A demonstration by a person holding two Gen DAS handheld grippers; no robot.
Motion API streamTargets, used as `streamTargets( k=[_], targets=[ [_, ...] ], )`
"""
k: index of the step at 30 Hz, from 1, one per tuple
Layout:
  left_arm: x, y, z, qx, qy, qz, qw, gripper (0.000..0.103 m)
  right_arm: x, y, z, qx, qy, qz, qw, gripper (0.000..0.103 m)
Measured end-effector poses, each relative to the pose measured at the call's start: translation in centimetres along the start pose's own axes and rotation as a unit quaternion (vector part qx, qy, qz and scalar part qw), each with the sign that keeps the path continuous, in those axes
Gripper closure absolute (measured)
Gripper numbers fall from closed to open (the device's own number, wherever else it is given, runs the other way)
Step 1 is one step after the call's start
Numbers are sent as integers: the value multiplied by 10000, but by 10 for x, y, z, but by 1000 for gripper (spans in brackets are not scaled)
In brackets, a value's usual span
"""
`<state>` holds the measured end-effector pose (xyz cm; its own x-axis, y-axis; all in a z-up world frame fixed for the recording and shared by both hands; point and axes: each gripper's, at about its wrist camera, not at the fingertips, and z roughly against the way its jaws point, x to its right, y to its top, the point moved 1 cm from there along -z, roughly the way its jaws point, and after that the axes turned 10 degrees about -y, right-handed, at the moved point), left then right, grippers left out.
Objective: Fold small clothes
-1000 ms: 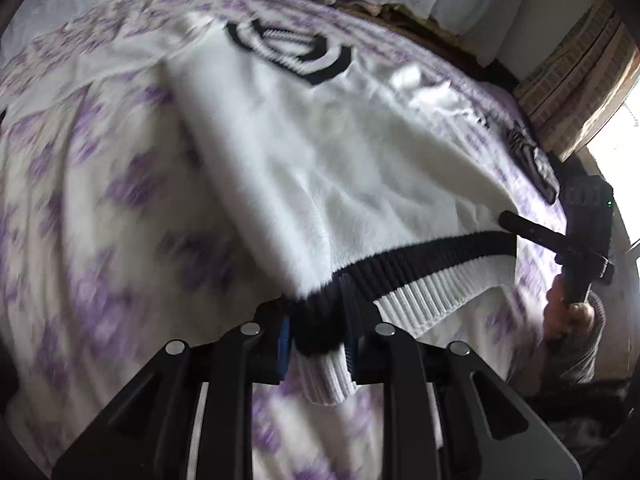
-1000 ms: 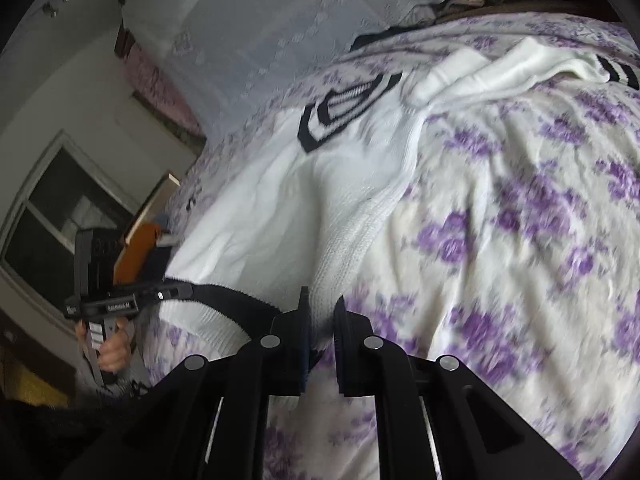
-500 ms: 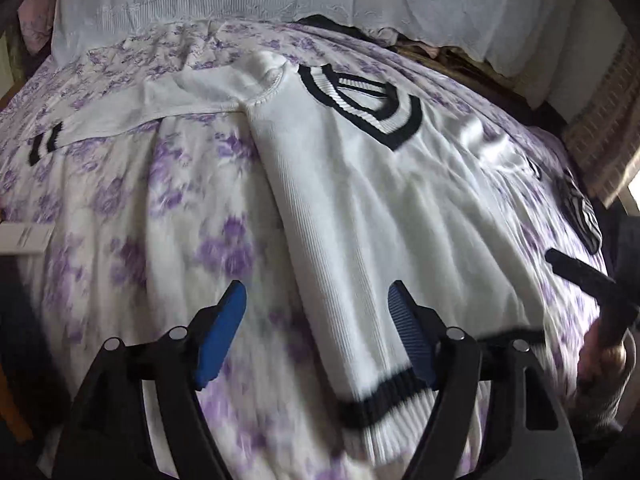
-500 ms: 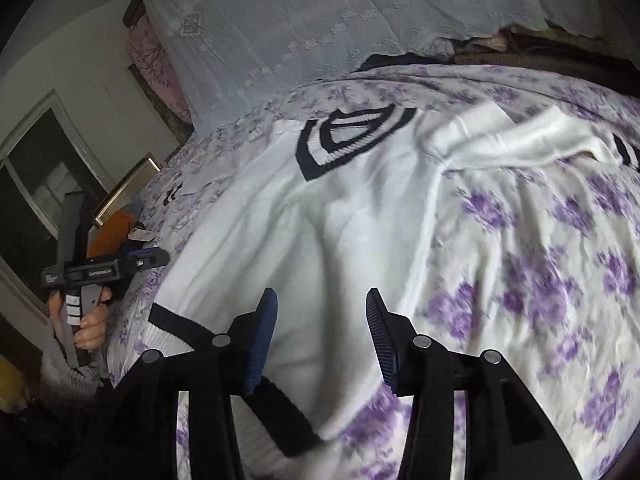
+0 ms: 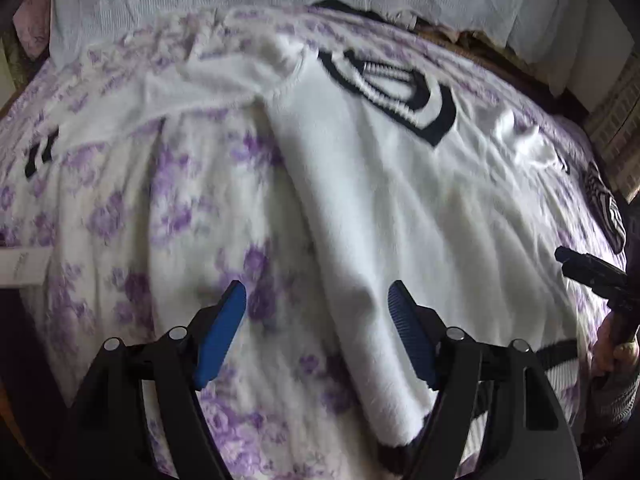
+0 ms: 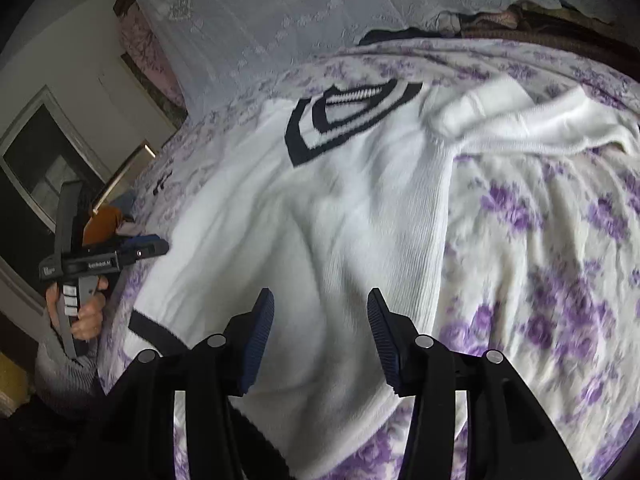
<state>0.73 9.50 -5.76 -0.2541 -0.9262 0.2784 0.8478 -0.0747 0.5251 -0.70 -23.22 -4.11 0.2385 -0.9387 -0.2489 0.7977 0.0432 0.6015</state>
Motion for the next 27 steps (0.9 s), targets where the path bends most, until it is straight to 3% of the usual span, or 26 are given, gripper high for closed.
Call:
streamTargets(
  k=[4,6,7,8,10,13,15,18,20,25,27],
  targets=[
    [28,21,-14,101,-353,-279,9989,31,-11,26,-22,-29,-50,21,10000,40],
    [37,24,-42,-223,21,-411,9989,19,-13,28,-53,-423,-90,66,9990,36],
    [34,24,-59,-466,302,-431,9975,18,-11,25,-67,-611,-109,43,9981,36],
    [30,22,-73,-586,554,-491,9955,15,-7,23,-66,-499,7,28,9988,36],
    [38,18,-69,-478,722,-813,9929,13,6,27,-49,-434,99,-168,9989,38],
    [50,28,-55,-309,538,-851,9944,13,59,47,-11,317,-50,-1022,9942,38],
    [59,41,-48,-118,476,-887,9948,13,117,60,8,749,-550,-1869,9780,38],
    [70,67,-54,9,441,-738,9963,12,213,62,25,1109,-1224,-3225,9320,41],
    [79,84,-68,-5,488,-538,9974,12,256,56,27,1168,-1265,-3883,9053,44],
    [109,127,-112,-179,236,-215,9993,12,307,59,11,1330,-1013,-4720,8656,46],
    [134,146,-132,-169,274,-458,9984,12,320,66,4,1499,-909,-4884,8548,46]
  ],
)
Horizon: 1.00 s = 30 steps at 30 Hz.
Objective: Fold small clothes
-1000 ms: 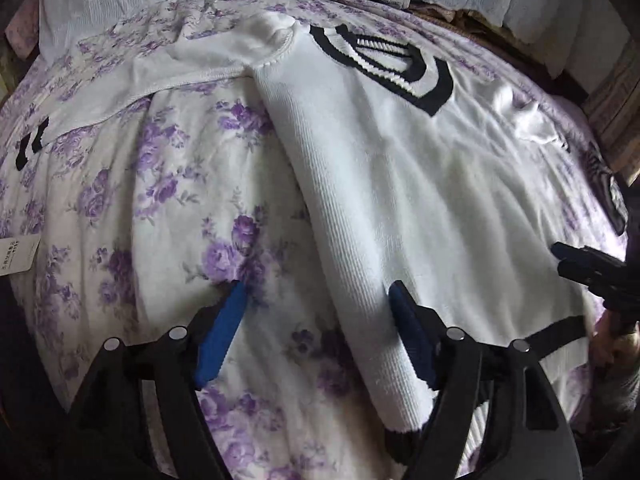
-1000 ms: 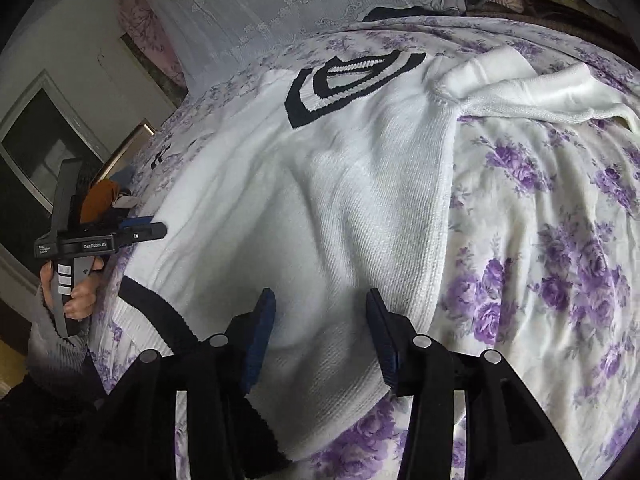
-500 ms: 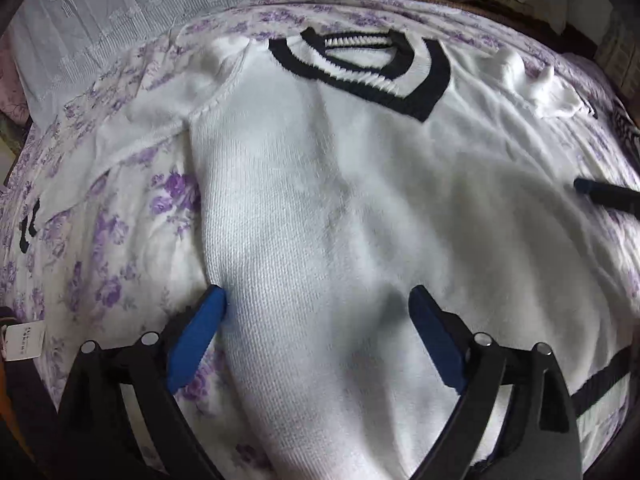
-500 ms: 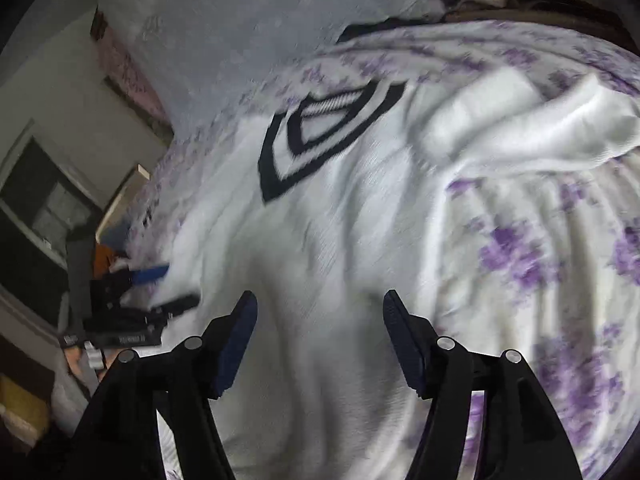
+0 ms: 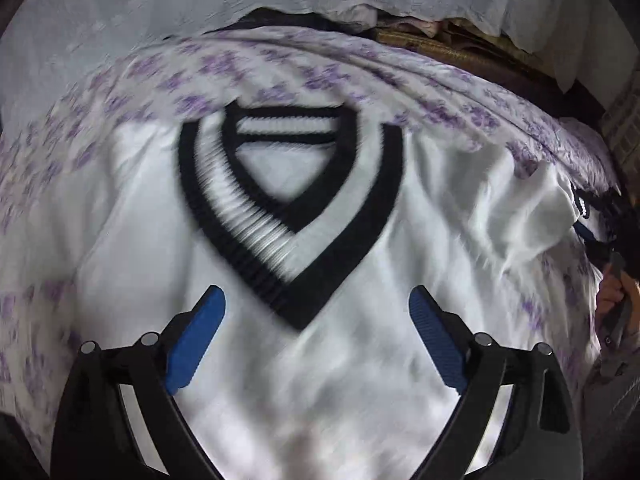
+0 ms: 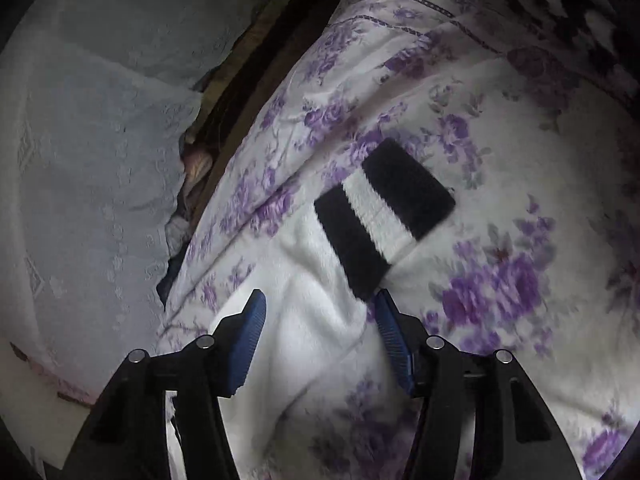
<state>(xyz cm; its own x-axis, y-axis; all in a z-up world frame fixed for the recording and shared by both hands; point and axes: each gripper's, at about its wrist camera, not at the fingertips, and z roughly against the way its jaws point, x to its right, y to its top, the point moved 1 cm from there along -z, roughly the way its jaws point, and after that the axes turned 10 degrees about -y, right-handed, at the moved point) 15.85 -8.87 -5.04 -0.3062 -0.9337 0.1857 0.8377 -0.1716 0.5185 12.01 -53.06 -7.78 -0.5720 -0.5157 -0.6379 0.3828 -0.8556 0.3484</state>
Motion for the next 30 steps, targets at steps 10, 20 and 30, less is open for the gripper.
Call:
streamTargets(
  k=[10,20,30],
  targets=[
    [16,21,-76,267,313,-67,9991,6,22,25,44,1431,-833,502,9849,93],
    [8,20,-60,450,229,-24,9987,5,34,-5,84,1975,-1666,233,9658,72],
    [-70,41,-48,89,686,534,9962,5,-151,-114,-34,-716,364,2822,9560,38]
  ],
)
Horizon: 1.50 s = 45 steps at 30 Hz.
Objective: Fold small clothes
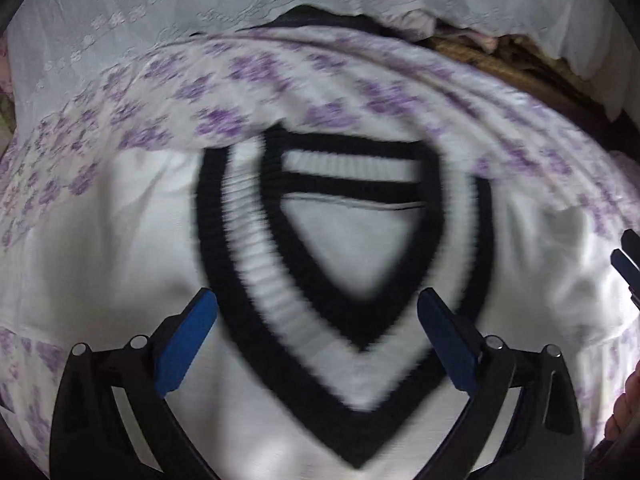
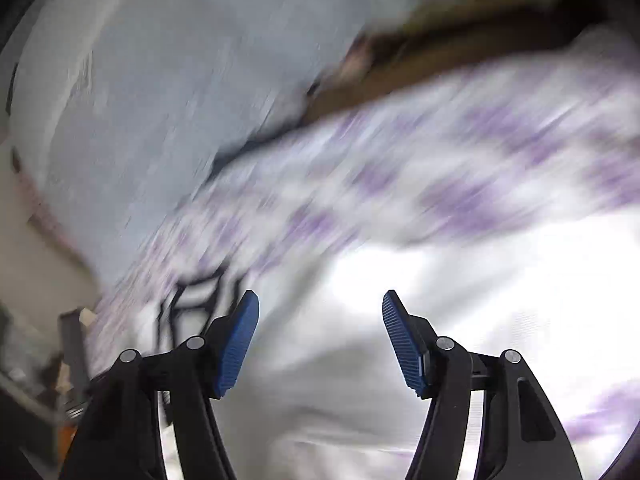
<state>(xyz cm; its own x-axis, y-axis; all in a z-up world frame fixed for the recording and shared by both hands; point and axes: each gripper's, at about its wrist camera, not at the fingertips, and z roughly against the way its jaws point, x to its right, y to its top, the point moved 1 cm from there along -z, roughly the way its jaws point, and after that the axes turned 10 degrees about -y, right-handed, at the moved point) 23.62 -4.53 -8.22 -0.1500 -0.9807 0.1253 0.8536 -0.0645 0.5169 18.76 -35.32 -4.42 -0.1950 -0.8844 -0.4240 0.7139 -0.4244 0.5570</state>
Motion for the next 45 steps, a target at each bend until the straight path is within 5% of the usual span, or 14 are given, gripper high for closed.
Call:
streamTargets(
  k=[2,4,8,11,13,15,18,21,23,26,32,35,41,45],
  targets=[
    [-37,-6,-9,79,282,232,9993,5,3,-10,-29,-306,160,-237,9991,38],
    [-56,-8,0,320,-251,275,9988,5,20,-20,-22,-170,361,-313,9987,49],
    [-72,-3,23,633,41,206,9978,5,96,-3,18,383,-134,-1080,9933,51],
    [-122,1,21,521,1025,671,9911,4,172,-4,37,513,201,-2297,9717,91],
    [-182,-3,23,400,64,1573,9867,4,206,-11,45,574,428,-2913,9540,103],
    [-227,-13,36,581,-154,2034,9772,4,215,-13,58,813,136,-3059,9485,103],
    [-268,-31,58,781,493,2064,9741,5,206,-13,77,1144,-646,-2805,9508,96],
    [-299,-51,73,823,972,2628,9564,5,173,-12,91,1464,-874,-2389,9560,38],
    [-286,-49,83,948,457,2721,9565,5,126,-10,91,1605,-675,-1749,9691,32],
    [-221,-31,91,995,-111,1828,9781,5,42,-11,70,1259,-78,-612,9901,27],
    [-67,-15,52,289,-563,8,9980,5,-77,-39,-21,-354,882,553,9939,22],
    [-49,-19,7,-88,52,-247,9996,4,-56,-39,-51,-617,906,173,9938,27],
    [-42,-31,45,749,-90,-454,9961,5,-25,-35,4,298,852,-146,9958,28],
    [-69,-25,63,1117,-73,-69,9937,5,-8,-16,9,651,-324,38,9973,28]
  ],
)
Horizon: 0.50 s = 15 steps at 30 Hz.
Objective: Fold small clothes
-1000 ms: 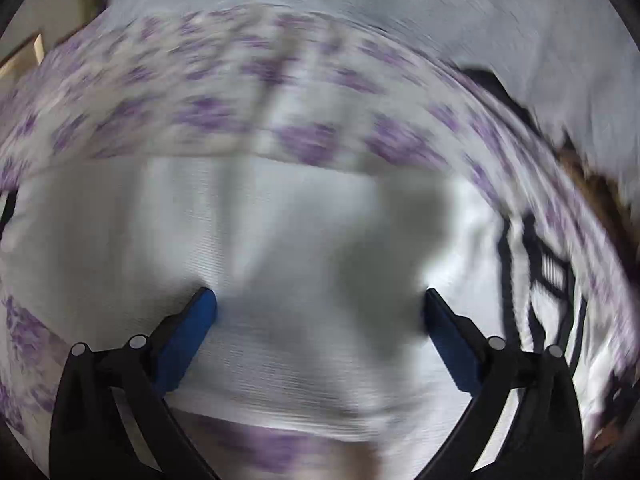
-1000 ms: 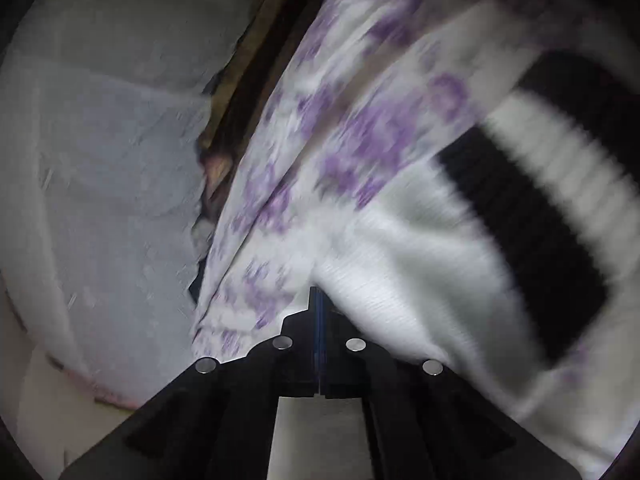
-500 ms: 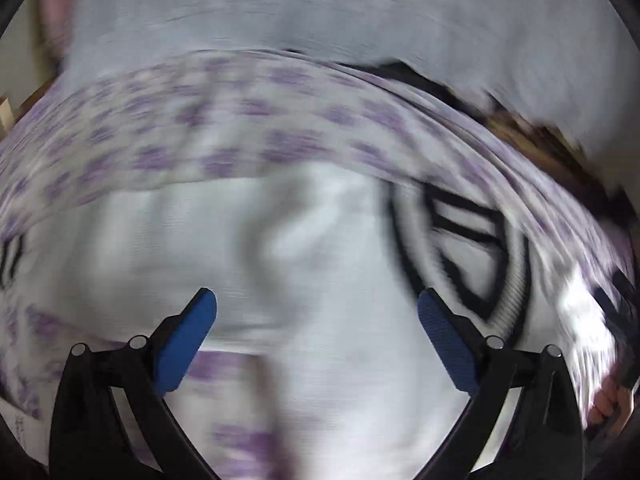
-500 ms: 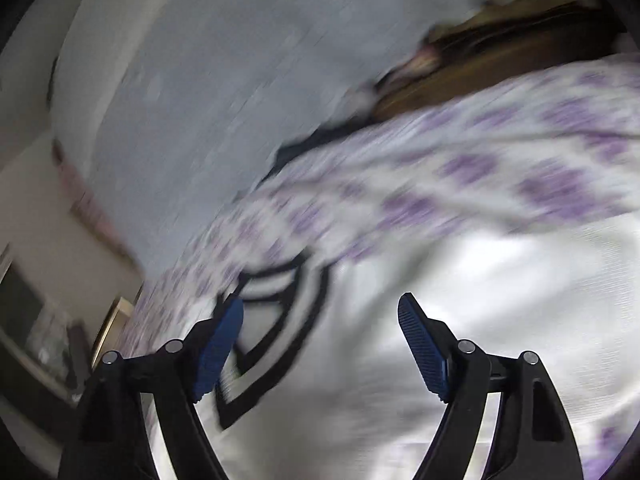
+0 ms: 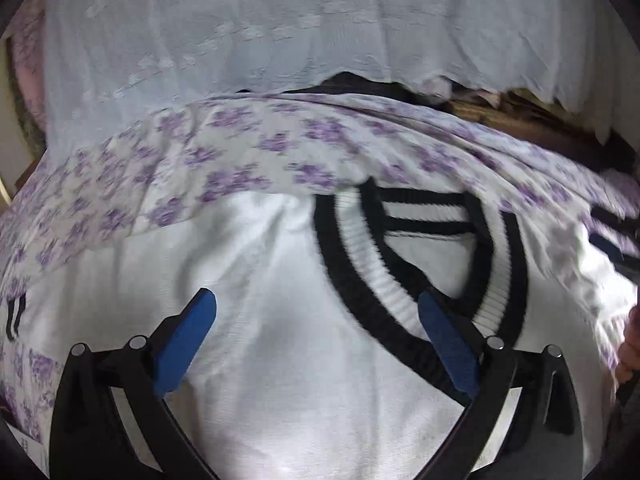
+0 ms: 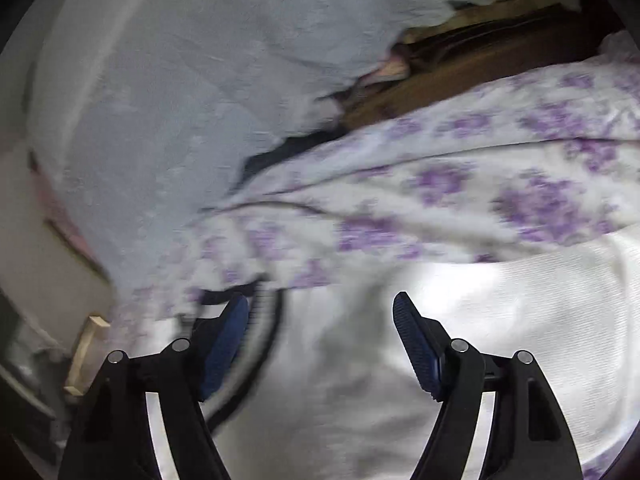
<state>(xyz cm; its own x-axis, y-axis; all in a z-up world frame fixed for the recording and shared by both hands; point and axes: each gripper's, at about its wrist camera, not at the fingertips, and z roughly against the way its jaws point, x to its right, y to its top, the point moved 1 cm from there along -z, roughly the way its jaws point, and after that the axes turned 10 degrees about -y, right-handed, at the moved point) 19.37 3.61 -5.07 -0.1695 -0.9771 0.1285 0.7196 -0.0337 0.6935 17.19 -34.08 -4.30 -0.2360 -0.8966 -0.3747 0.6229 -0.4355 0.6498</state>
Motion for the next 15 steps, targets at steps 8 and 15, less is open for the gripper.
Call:
streamTargets(
  k=[8,15],
  targets=[
    [-5,-11,-29,-563,247,68,9981,5,-11,-11,3,-89,-480,577,9971,24],
    [1,-33,-24,-917,4,-129,9957,4,-27,-36,8,-566,-481,1070,9915,6]
  ],
)
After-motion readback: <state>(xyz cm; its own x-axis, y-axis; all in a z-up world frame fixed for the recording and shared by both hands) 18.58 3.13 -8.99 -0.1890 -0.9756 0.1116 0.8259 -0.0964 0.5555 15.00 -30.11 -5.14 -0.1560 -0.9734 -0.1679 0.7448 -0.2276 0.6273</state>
